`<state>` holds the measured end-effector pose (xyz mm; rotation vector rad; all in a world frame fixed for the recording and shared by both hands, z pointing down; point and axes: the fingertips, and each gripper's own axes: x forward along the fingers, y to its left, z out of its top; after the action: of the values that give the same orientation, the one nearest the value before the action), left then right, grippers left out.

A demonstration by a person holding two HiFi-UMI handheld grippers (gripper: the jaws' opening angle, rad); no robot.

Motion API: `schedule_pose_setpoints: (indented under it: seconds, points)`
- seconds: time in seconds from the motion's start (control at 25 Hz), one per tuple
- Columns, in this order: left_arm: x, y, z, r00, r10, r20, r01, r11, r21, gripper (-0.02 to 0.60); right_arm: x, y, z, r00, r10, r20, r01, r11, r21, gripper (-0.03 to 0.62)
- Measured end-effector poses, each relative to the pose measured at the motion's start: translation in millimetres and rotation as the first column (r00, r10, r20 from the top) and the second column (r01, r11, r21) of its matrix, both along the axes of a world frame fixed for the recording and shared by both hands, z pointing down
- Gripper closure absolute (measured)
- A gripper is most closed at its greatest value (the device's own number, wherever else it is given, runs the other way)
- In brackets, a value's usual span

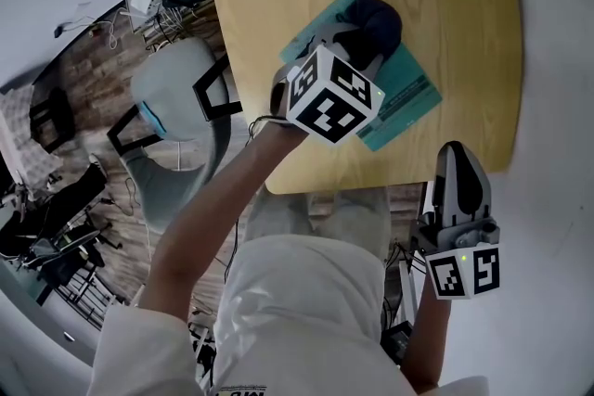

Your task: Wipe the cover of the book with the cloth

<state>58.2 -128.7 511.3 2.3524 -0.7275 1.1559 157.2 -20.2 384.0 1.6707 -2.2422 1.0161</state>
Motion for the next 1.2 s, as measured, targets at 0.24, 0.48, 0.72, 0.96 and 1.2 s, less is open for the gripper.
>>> schedule_pose_setpoints:
  seconds: [0.24, 0.48, 0.72, 0.96, 1.2]
  points:
    - [22.4, 26.8, 3.1, 0.997, 0.08, -0.015, -0.08, 0.997, -0.011, 0.428, -0.6, 6.3, 3.2, 1.0, 0.018, -0.004, -0.018, 1.0, -0.003, 0.559]
    - [48.7, 70.9, 4.8, 0.982, 0.183, -0.036, -0.185, 0.982, -0.045, 0.428, 0.2, 9.7, 2.0, 0.999, 0.033, -0.011, -0.033, 0.999, -0.002, 0.559]
    - [58.4, 104.4, 3.1, 0.975, 0.214, -0.056, -0.218, 0.973, -0.079, 0.428, 1.1, 14.2, -3.6, 0.999, 0.047, -0.014, -0.047, 0.999, 0.003, 0.559]
    - [45.7, 113.0, -3.2, 0.985, 0.162, -0.067, -0.168, 0.981, -0.094, 0.428, -0.8, 21.3, -8.5, 0.998, 0.053, -0.02, -0.052, 0.999, 0.012, 0.559]
    - [21.1, 117.6, -23.0, 0.994, 0.077, -0.081, -0.084, 0.992, -0.095, 0.428, -7.1, 29.4, -27.9, 0.998, 0.05, -0.031, -0.048, 0.998, 0.046, 0.559]
